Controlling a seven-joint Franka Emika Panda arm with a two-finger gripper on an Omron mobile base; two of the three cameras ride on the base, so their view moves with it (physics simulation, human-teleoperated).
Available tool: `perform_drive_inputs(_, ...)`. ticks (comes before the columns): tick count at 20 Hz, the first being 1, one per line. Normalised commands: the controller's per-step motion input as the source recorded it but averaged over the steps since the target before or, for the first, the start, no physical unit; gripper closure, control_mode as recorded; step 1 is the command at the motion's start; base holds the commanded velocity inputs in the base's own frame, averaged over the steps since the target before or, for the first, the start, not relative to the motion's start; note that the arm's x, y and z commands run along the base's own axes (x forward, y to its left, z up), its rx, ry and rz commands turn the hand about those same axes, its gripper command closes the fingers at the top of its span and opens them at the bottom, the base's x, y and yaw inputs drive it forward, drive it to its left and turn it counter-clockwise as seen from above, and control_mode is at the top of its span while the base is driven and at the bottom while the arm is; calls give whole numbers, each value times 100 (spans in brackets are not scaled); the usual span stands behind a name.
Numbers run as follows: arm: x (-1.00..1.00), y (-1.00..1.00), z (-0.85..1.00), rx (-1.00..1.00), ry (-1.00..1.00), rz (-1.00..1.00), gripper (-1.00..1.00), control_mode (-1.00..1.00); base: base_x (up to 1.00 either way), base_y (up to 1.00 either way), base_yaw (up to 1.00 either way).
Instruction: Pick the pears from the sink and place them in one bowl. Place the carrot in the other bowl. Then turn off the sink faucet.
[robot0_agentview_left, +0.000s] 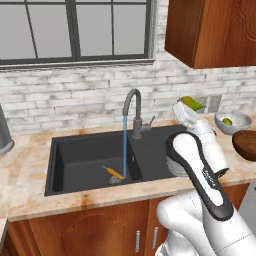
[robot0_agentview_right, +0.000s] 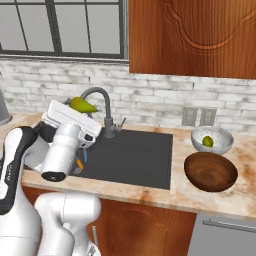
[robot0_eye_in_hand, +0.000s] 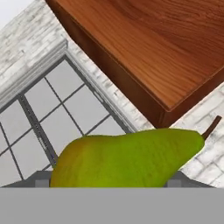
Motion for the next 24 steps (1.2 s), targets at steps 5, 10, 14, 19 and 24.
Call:
perform_drive_inputs(5, -28, -100, 12, 16, -4, -7, 100, -100, 0, 0, 0)
perform_drive_inputs(10, -1, -100, 0, 17, 6, -5, 100, -100, 0, 0, 0)
perform_drive_inputs(14, 8, -100, 0, 19, 10, -2, 100, -100, 0, 0, 0)
perform_drive_inputs(19, 28, -100, 0, 17, 13, -2, 100, -100, 0, 0, 0)
perform_drive_inputs(24, 85, -100, 1, 17, 15, 0, 100, -100, 0, 0, 0)
